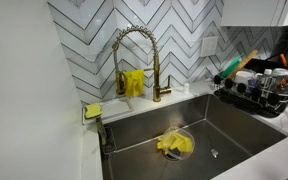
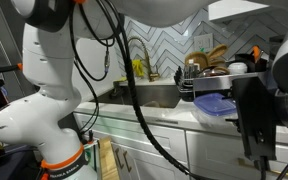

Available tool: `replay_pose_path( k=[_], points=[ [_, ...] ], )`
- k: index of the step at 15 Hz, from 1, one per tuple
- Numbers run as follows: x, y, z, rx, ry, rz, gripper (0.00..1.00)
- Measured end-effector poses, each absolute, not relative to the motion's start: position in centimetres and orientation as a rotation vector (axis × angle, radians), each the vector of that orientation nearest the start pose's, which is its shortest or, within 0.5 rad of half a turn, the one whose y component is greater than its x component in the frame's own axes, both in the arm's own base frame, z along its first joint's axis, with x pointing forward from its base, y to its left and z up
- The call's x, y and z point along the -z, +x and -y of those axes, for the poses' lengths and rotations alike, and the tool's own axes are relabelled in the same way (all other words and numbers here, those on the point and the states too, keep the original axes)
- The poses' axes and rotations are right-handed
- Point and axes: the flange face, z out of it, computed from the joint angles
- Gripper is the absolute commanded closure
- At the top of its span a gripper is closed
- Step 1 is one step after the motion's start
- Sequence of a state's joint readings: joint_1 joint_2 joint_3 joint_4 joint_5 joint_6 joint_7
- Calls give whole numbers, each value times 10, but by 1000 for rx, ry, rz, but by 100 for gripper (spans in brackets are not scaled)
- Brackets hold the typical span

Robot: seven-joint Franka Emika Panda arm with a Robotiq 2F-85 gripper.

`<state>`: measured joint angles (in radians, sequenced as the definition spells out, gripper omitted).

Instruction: Put the blue lid on the lunchbox and then put the lunchbox in the drying rack

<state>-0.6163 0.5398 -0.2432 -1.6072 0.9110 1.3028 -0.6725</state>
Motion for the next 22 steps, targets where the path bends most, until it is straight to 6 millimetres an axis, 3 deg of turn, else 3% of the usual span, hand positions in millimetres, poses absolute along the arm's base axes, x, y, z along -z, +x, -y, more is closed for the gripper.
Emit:
replay_pose_path(
  k=[2, 4, 5, 8, 10, 12, 22],
  points=[
    [-317, 483, 377, -10, -2000, -369, 62],
    [-313, 484, 377, -18, -1996, -373, 70],
    [-311, 484, 377, -22, -1994, -374, 65],
    [-305, 484, 376, -30, -1988, -378, 69],
    [-302, 484, 376, -35, -1985, -380, 78],
    [-300, 484, 375, -38, -1983, -381, 99],
    [-309, 491, 374, -29, -1992, -356, 96]
  ],
)
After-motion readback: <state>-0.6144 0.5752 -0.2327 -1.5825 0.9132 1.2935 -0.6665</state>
